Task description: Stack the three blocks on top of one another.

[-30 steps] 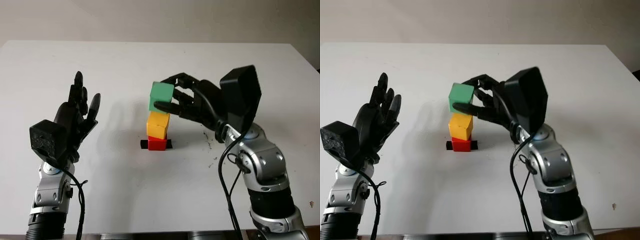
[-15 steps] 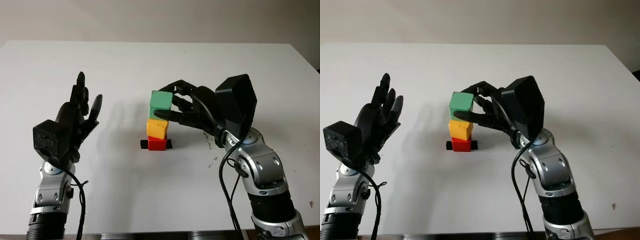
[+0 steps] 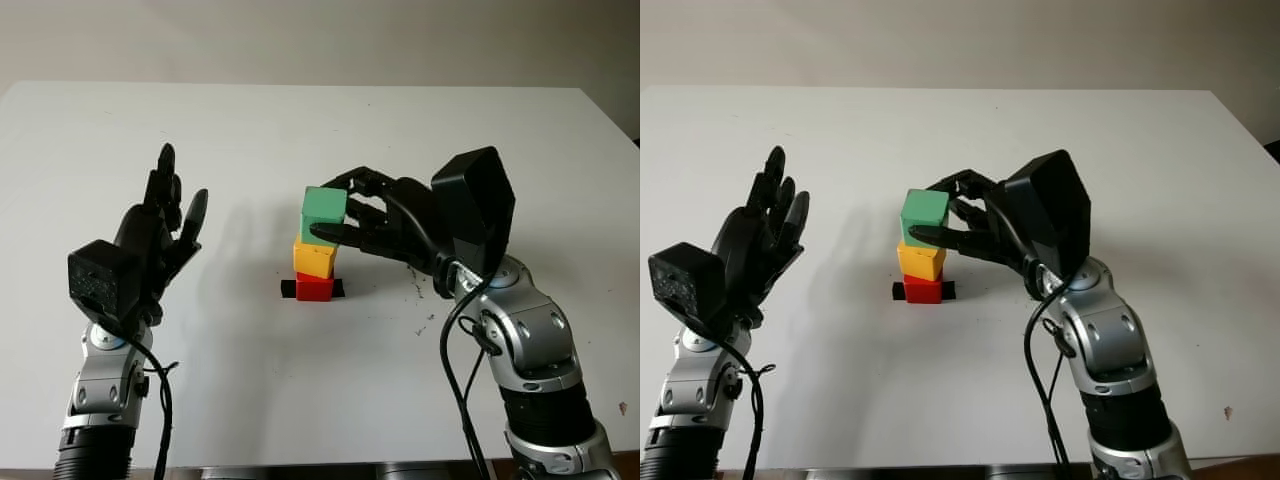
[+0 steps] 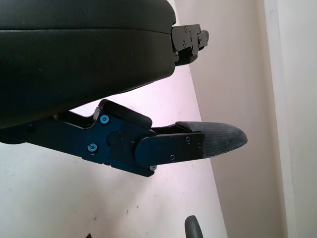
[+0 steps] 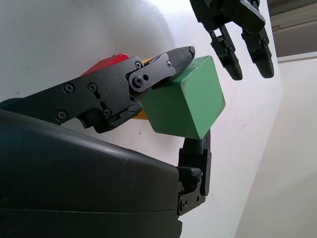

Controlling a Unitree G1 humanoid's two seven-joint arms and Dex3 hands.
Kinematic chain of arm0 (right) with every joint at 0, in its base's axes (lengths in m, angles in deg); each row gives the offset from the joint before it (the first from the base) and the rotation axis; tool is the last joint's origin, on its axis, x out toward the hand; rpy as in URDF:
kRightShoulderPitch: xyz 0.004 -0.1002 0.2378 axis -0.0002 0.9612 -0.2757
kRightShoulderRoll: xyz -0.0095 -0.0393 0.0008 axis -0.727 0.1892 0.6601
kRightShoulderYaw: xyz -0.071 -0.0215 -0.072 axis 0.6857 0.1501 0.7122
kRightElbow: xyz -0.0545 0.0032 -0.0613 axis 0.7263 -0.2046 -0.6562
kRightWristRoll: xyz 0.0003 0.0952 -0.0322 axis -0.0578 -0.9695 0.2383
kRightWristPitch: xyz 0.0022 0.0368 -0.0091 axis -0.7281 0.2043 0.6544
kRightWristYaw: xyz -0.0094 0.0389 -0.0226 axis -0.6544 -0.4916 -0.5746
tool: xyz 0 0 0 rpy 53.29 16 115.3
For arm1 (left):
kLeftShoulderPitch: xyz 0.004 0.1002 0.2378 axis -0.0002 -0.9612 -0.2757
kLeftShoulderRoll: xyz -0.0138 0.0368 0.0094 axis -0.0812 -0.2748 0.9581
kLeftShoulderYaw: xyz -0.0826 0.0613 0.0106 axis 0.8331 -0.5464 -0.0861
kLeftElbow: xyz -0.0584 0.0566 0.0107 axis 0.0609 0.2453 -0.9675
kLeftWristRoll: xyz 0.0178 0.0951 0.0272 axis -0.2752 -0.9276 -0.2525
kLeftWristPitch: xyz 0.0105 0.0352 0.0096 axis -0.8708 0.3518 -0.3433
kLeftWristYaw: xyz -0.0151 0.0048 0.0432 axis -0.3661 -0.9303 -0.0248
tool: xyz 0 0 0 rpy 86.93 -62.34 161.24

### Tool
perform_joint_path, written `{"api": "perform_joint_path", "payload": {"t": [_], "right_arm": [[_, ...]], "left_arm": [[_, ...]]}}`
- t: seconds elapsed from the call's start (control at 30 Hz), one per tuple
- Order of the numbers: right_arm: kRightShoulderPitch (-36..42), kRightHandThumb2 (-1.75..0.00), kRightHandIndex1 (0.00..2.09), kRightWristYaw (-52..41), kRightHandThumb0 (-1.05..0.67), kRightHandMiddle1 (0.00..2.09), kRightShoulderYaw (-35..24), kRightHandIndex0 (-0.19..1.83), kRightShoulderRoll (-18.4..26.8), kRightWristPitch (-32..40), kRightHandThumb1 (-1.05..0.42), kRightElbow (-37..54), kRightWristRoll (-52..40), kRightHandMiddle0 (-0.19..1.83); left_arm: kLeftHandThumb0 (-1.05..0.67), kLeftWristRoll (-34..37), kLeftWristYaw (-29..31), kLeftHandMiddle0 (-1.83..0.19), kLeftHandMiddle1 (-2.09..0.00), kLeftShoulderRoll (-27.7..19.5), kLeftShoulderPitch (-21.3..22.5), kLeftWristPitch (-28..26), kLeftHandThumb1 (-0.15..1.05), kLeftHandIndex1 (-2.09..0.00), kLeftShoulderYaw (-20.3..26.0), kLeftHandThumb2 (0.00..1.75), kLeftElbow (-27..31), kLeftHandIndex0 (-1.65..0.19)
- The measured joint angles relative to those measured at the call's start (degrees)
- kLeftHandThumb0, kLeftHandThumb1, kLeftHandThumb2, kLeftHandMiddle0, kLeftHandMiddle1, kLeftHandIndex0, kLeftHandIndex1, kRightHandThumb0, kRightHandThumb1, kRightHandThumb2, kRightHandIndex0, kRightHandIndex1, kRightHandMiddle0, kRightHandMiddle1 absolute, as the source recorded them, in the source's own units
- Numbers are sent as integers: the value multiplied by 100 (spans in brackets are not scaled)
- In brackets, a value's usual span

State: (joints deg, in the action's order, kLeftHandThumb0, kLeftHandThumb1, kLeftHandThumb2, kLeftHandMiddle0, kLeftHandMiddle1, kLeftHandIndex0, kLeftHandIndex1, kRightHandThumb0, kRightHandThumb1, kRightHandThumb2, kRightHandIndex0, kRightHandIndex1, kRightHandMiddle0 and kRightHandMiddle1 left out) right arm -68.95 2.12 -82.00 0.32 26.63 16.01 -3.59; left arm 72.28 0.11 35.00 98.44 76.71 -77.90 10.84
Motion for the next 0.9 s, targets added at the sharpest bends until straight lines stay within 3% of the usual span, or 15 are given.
{"api": "perform_joint_path", "payload": {"t": [0.23,0.37,0.43,0.57,0.73,0.9], "right_arm": [[0,-5,5,-44,-40,154,-4,19,10,16,-98,1,-10,22],[-1,-5,3,-107,-46,117,-1,13,20,64,-92,-4,-26,5],[-1,-5,4,-176,-53,84,22,7,40,93,-89,-28,-39,0],[-1,-5,4,-248,-60,57,91,3,81,88,-86,-43,-32,-1],[3,-5,4,-339,-67,42,122,2,116,-21,-83,-43,-29,-4],[215,-6,0,-615,-78,30,213,-16,312,-1030,-86,-70,70,-15]], "left_arm": [[-76,0,-26,15,-5,2,-10,73,105,-5,-1,49,0,15],[-76,42,-14,16,-5,5,-10,78,105,-5,-1,49,0,16],[-76,43,-15,16,-5,6,-11,78,105,-5,-1,49,0,15],[-75,34,-33,15,-6,5,-11,78,105,-6,-1,49,0,14],[-75,3,-88,14,-6,5,-10,78,105,-6,-1,49,0,13],[-73,-20,-137,13,-6,6,-10,75,105,-6,-2,48,-7,13]]}}
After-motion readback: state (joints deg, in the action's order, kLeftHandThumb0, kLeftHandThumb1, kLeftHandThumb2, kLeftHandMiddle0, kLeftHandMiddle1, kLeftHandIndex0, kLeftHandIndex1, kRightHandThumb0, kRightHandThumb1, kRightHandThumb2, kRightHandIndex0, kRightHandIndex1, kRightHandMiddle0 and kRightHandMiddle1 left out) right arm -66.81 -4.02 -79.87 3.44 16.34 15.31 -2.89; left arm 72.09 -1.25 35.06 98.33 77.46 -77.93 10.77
